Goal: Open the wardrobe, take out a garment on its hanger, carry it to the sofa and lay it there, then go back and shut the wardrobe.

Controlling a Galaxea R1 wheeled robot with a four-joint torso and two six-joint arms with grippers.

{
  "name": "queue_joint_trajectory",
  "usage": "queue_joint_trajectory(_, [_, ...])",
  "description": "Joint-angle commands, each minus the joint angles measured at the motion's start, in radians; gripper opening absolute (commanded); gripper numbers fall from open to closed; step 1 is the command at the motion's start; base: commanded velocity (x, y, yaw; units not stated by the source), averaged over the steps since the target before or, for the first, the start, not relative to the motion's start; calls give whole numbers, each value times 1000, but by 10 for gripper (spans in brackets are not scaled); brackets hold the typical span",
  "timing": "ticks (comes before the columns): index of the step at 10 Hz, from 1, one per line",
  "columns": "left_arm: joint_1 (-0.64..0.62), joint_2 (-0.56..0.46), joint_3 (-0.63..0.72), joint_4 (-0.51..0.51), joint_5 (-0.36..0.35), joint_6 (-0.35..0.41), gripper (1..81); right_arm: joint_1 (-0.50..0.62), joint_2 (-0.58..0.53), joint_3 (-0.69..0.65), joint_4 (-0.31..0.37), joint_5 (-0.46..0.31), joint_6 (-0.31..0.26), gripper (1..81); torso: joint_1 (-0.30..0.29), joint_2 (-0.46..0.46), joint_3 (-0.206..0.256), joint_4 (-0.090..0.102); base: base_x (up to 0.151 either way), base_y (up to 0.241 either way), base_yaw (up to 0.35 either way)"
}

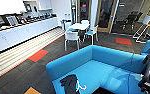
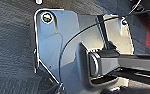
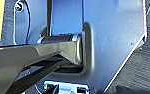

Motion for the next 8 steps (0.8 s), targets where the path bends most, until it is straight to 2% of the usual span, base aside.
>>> queue_joint_trajectory(1, [-33, -22, -8, -1, 31, 0, 811, 14, 24, 14, -7, -79, -11, 811, 0, 0, 0, 0, 0, 0, 0])
queue_joint_trajectory(4, [-31, -20, -8, 3, 33, 0, 811, 14, 23, 14, -7, -77, -11, 811, 0, 0, 0, 0, 0, 0, 98])
queue_joint_trajectory(8, [-33, -20, -8, 3, 39, 0, 811, 17, 24, 14, -7, -79, -11, 811, 0, 0, 0, 0, 0, 0, 293])
